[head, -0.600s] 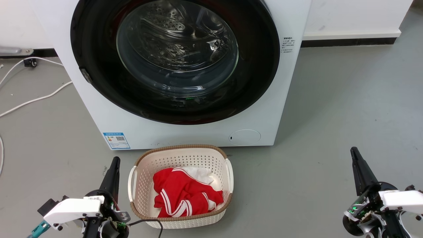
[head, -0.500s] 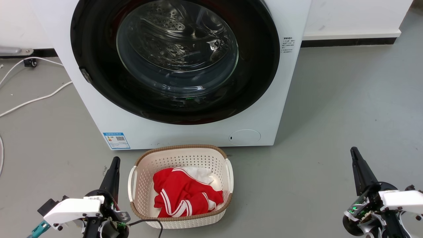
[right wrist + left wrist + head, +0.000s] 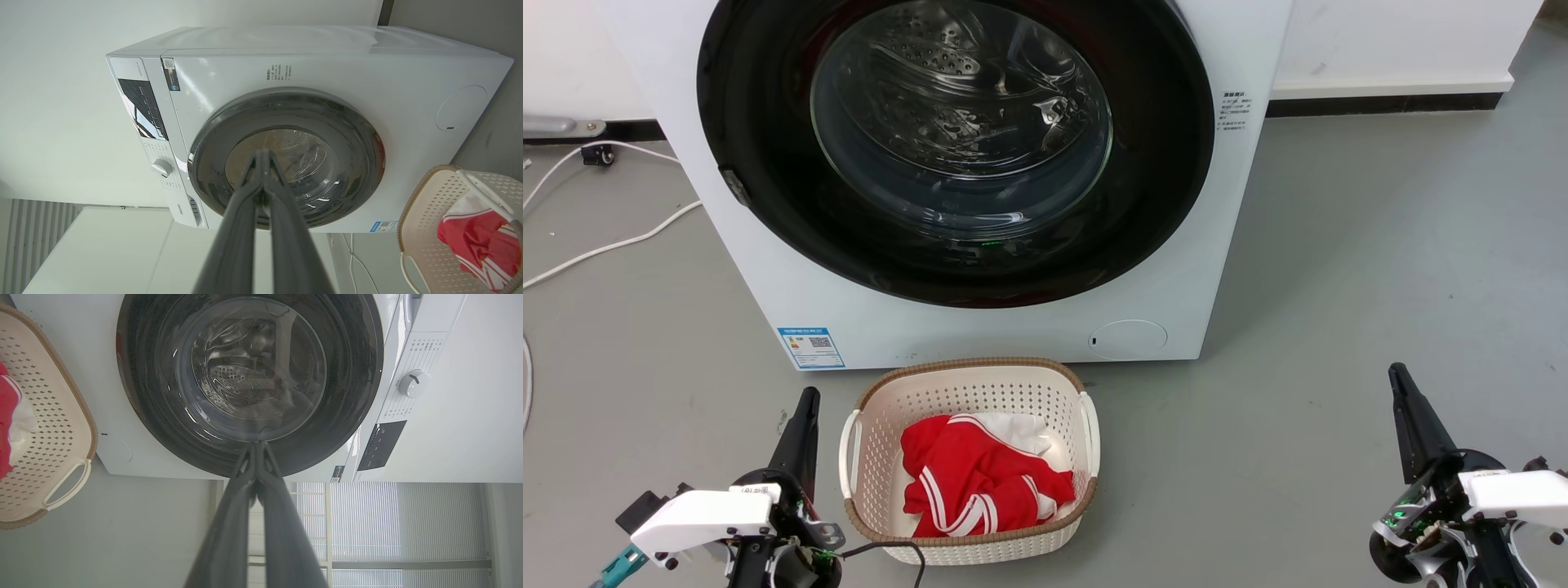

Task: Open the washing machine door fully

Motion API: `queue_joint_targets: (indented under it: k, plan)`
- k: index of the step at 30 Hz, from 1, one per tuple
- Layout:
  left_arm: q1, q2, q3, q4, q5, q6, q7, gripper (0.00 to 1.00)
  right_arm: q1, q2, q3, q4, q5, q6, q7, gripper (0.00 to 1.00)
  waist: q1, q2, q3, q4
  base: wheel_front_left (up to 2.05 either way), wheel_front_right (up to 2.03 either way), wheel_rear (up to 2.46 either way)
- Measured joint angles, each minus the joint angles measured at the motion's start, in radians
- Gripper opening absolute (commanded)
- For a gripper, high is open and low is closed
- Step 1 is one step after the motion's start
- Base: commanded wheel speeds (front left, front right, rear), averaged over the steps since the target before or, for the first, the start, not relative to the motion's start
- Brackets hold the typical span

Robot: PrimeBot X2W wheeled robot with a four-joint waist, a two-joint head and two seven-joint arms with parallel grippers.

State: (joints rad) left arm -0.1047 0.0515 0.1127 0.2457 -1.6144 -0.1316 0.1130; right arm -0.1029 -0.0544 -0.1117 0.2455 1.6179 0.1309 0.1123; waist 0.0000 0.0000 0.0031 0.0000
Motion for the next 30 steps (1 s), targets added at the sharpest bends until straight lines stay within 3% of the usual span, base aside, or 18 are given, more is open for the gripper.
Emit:
queue_joint_targets:
  k: [7, 8, 17, 30]
  plan:
    - [0.0, 0.0, 0.0, 0.0, 0.0, 0.0, 0.0, 0.0, 0.0, 0.0, 0.0, 0.0, 0.0, 0.0, 0.0, 0.0, 0.0001, 0.0, 0.0, 0.0, 0.0, 0.0, 0.0]
    - [0.0, 0.0, 0.0, 0.0, 0.0, 0.0, 0.0, 1.0, 0.0, 0.0, 0.0, 0.0, 0.0, 0.0, 0.0, 1.0, 0.0, 0.0, 0.0, 0.0, 0.0, 0.0, 0.0]
    - [0.05, -0.006, -0.01, 0.036, 0.022, 0.001, -0.021, 1.0, 0.049, 0.006, 0.002, 0.042, -0.009, 0.0, -0.018, 1.0, 0.0, 0.0, 0.0, 0.0, 0.0, 0.0, 0.0]
    - [0.05, -0.006, -0.025, -0.039, 0.247, 0.026, -0.082, 1.0, 0.068, 0.006, 0.009, -0.049, -0.269, 0.0, -0.079, 1.0, 0.0001, 0.0, 0.003, -0.001, 0.0, 0.0, 0.0]
